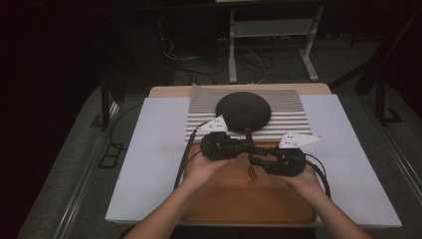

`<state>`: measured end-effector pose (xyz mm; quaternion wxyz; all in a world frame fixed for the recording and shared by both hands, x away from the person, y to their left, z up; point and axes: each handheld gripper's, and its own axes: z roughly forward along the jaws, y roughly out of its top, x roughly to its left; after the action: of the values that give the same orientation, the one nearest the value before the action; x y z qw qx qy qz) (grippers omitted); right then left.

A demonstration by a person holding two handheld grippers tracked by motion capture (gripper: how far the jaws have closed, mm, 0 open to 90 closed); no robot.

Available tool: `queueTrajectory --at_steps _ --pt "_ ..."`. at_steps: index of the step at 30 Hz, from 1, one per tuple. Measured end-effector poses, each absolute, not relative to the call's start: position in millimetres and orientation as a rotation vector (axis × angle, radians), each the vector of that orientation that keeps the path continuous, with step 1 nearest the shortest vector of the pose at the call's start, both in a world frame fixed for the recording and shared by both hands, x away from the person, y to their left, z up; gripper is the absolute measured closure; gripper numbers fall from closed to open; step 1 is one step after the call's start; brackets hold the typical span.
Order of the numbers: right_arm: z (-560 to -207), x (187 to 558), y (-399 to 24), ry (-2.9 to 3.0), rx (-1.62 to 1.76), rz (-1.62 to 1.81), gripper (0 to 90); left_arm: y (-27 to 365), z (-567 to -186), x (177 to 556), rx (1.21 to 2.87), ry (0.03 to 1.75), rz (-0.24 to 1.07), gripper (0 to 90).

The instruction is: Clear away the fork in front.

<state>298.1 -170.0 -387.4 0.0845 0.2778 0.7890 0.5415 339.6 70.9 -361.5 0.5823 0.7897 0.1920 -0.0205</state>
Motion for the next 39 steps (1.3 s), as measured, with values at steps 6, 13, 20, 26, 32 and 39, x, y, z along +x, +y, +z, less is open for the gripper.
queueTrajectory --at_steps 6,13,20,26,32,39 --pt "-387.8 299.0 -181.1 2.338 0.868 1.608 34.6 83.3 -356.7 342.5 1.833 0.449 -0.033 80.8" --pt "-397.0 302.6 -196.9 2.361 0.968 1.444 16.4 106.3 -352.2 343.9 1.84 0.442 -0.025 80.6" --pt "-408.6 296.1 -221.2 2.313 1.016 1.392 14.2 137.3 -346.0 342.1 1.854 0.44 -0.024 80.5" --pt "-420.2 288.9 -239.5 2.311 1.034 1.341 13.9 162.1 -342.7 337.9 1.855 0.458 -0.022 80.3" --pt "-428.1 278.8 -257.1 2.289 1.069 1.303 10.6 182.7 -342.5 331.3 1.857 0.477 -0.013 80.3" --pt "-435.4 271.8 -270.2 2.286 1.101 1.263 8.3 201.5 -345.2 321.1 1.859 0.492 -0.039 80.2"
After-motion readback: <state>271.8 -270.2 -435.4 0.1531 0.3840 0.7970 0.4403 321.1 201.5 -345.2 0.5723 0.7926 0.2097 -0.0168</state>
